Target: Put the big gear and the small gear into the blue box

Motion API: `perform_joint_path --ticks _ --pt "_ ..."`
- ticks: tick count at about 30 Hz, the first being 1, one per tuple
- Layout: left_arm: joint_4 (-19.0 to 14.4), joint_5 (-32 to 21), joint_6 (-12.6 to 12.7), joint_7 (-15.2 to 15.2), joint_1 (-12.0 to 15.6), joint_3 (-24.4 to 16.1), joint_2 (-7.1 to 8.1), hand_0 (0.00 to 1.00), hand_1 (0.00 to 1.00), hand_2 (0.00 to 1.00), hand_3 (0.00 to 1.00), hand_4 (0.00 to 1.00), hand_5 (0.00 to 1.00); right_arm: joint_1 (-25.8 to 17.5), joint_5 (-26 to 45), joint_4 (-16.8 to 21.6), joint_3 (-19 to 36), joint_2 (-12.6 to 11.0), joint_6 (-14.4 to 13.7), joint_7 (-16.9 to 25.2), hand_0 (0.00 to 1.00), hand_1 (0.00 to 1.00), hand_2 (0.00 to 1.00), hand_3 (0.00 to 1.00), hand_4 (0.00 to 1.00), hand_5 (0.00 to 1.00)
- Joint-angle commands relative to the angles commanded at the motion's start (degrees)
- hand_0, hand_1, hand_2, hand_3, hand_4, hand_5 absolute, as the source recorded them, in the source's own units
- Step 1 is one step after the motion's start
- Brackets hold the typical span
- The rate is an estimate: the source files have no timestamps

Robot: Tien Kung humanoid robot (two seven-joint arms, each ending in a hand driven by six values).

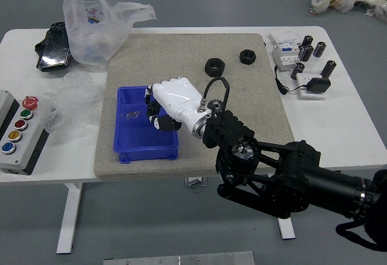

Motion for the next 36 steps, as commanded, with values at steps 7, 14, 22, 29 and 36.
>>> perform_joint_path --ticks 7,14,22,29,36 --pt "-0.27 0.27 -0.03 0.64 0.00 -0.46 -0.14 0.750 0.603 0.565 0.714 0.735 0.539 0.31 0.01 -1.22 -1.49 1.33 0.83 -0.56 0.676 0.876 0.933 0.960 0.617 0.298" --pt "-0.44 -0.26 0.00 0.89 -0.06 -0.12 -0.40 0.750 0.603 0.565 0.713 0.734 0.539 0.11 1.00 -0.85 -0.80 1.19 0.00 -0.57 0.650 0.874 0.932 0.965 0.648 0.302" --pt "-0.42 -0.86 0.10 0.74 -0.07 0.38 -0.56 0.750 0.603 0.564 0.710 0.734 0.539 -0.64 2.82 -3.23 8.08 -3.14 -3.89 1.16 0.625 0.820 0.878 0.906 0.653 0.300" --pt "-0.43 -0.58 0.11 0.88 -0.06 0.06 -0.48 0.750 0.603 0.564 0.710 0.733 0.537 -0.54 7.41 -11.74 9.68 -6.01 -3.57 1.92 0.623 0.816 0.888 0.910 0.667 0.279" --pt "-0.41 -0.74 0.03 0.75 -0.30 0.32 -0.69 0.750 0.603 0.563 0.710 0.733 0.536 -0.69 11.50 -18.96 6.74 -5.39 -2.11 2.74 0.627 0.841 0.914 0.968 0.790 0.345"
